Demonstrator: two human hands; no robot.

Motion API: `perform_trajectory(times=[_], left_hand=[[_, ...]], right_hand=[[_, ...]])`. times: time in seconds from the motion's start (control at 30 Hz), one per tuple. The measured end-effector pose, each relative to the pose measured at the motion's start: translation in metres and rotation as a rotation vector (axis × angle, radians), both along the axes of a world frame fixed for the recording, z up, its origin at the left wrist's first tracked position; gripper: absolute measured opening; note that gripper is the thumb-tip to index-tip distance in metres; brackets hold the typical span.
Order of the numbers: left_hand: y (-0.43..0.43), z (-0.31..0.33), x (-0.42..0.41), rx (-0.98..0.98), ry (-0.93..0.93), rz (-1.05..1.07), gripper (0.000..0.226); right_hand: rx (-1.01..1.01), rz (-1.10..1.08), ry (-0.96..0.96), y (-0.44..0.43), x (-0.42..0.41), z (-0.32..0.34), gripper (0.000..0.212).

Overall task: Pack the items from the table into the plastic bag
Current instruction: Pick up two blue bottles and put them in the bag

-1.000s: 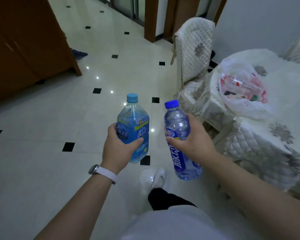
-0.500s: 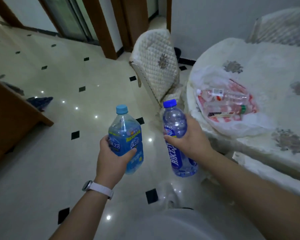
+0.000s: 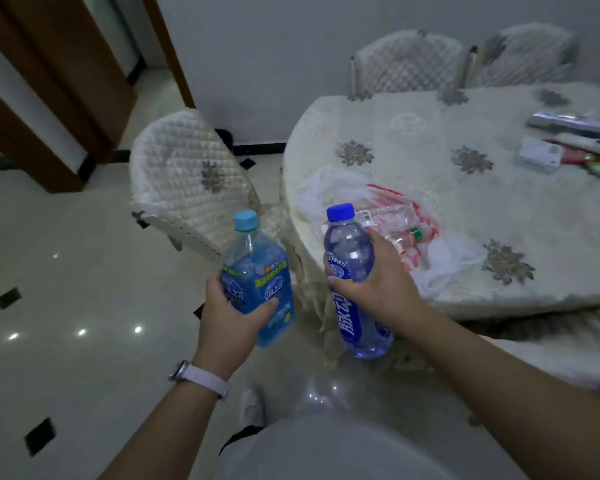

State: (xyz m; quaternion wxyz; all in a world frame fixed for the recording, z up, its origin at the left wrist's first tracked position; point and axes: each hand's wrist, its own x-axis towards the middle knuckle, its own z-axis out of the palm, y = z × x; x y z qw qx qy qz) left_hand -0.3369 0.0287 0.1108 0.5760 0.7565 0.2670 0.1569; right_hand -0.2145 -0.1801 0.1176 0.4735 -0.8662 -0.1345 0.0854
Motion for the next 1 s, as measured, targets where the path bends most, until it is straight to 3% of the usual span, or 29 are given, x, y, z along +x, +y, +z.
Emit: perform_trajectory(times=[0.27,0.5,0.6,1.0], left_hand=[[0.081,-0.001,0.101,-0.116,0.006,-0.371,0.081],[0.072,0.007,0.193,-0.182,-0.023,-0.523,0.068],[0.059,0.004,0.231,-0.196,-0.002,-0.541,0.069],[0.016,-0.011,0.334,-0.036,0.104,-0.593,0.073]], right_hand=[[-0.023,-0.490,-0.058,0.032,0.012,0.022,0.093],[0.006,-0.844,-0.077,0.011,0.008,0.031,0.092],[0.026,-0.930,-0.102,0.004,0.017,0.025,0.085],[0.104,-1.051,-0.026,-0.028,0.088,-0.011,0.102]])
